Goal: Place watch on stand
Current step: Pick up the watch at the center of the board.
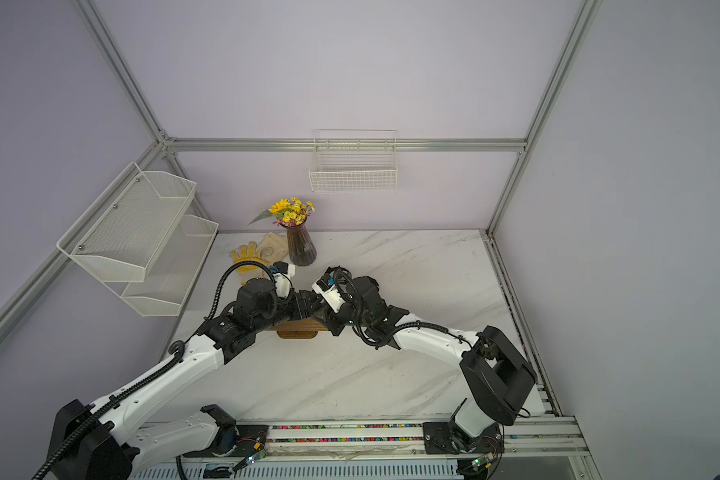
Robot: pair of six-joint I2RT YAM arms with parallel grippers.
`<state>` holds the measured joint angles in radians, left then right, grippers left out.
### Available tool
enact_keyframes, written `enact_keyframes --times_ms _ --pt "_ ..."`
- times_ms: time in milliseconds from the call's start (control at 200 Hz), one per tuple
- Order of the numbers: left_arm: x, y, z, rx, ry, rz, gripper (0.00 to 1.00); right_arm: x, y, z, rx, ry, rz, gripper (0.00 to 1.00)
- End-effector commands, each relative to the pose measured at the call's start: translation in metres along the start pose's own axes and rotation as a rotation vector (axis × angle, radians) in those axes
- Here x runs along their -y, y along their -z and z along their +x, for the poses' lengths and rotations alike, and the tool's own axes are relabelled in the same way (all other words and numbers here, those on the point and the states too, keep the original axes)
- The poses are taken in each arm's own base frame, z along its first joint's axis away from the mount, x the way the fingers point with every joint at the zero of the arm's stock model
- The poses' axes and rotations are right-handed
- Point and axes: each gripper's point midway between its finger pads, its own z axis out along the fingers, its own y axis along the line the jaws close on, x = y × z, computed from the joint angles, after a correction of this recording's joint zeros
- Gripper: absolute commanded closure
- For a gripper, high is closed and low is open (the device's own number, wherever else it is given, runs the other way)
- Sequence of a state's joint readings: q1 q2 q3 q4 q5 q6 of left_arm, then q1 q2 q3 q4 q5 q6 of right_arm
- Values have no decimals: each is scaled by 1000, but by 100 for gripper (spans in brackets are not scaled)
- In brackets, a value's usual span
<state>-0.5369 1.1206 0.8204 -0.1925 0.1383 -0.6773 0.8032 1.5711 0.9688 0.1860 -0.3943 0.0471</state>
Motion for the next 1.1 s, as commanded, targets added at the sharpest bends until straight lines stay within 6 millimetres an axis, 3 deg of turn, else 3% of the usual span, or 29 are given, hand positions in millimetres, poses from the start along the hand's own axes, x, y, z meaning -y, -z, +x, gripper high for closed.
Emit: enact_keyframes --times_ms 0,155,355,560,1090 --pt "15 7 -20 55 -17 33 48 -5 -4 -14 29 49 -8 78" --pt "9 7 -20 54 -34 -6 51 -5 -5 -10 19 47 -3 79" --pt "3 13 -22 66 -61 -45 43 -4 -6 -8 9 48 -4 81" --pt "1 16 -24 62 -97 -71 45 -4 -9 -5 -6 45 -4 81" --pt "5 14 -22 43 -104 -52 71 -1 -14 -1 -18 46 22 83"
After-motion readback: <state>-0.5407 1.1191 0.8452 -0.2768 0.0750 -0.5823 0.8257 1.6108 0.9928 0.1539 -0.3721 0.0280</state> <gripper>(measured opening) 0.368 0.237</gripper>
